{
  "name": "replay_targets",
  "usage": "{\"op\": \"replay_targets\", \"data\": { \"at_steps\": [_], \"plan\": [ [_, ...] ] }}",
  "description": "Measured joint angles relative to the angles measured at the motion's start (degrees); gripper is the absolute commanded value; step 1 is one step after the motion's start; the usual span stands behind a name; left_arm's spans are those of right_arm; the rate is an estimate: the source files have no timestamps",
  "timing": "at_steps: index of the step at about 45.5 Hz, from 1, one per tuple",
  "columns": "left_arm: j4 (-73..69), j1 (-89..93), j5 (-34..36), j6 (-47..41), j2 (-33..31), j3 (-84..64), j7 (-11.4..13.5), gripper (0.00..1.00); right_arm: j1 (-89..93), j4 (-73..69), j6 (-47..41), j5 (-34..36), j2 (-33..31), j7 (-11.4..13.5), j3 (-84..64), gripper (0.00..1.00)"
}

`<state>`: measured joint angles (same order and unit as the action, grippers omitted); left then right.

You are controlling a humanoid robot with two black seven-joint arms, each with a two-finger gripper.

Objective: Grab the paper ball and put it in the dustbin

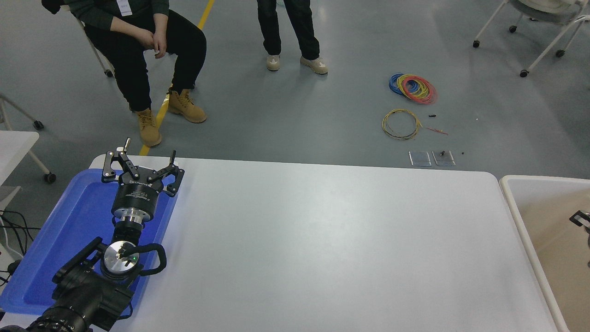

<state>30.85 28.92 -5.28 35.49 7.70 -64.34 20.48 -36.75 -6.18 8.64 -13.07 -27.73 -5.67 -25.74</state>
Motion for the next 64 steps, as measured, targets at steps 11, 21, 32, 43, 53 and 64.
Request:
{"op": "replay_targets", "data": {
  "at_steps": [11, 21, 32, 43, 53, 64],
  "plan": [
    [0.00, 0.00, 0.00, 0.00, 0.00, 0.00, 0.00, 1.00, 0.97, 0.07, 1.95, 0.09, 0.33, -0.01, 1.61, 1.00],
    [0.00, 0.00, 0.00, 0.00, 0.00, 0.00, 0.00, 1.00, 1.90, -0.03, 3.16, 0.13, 0.43, -0.05, 2.16, 1.00],
    [0.00, 0.00, 0.00, 0.00, 0.00, 0.00, 0.00, 1.00, 2.63, -0.42, 3.46, 0.15, 0.47, -0.05, 2.38, 1.00],
    [0.00, 0.00, 0.01, 0.00, 0.00, 0.00, 0.00, 1.00, 0.60, -1.53, 3.37, 0.15, 0.35, -0.06, 3.82, 1.00],
    [0.00, 0.00, 0.00, 0.00, 0.03, 0.00, 0.00, 1.00, -3.93, -2.58, 3.21, 0.15, -0.18, -0.10, 12.71, 1.00],
    [0.00, 0.00, 0.01, -0.04, 0.01, 0.00, 0.00, 1.00, -8.26, -5.35, 3.05, -0.33, -0.37, -0.53, 27.01, 1.00]
  ]
}}
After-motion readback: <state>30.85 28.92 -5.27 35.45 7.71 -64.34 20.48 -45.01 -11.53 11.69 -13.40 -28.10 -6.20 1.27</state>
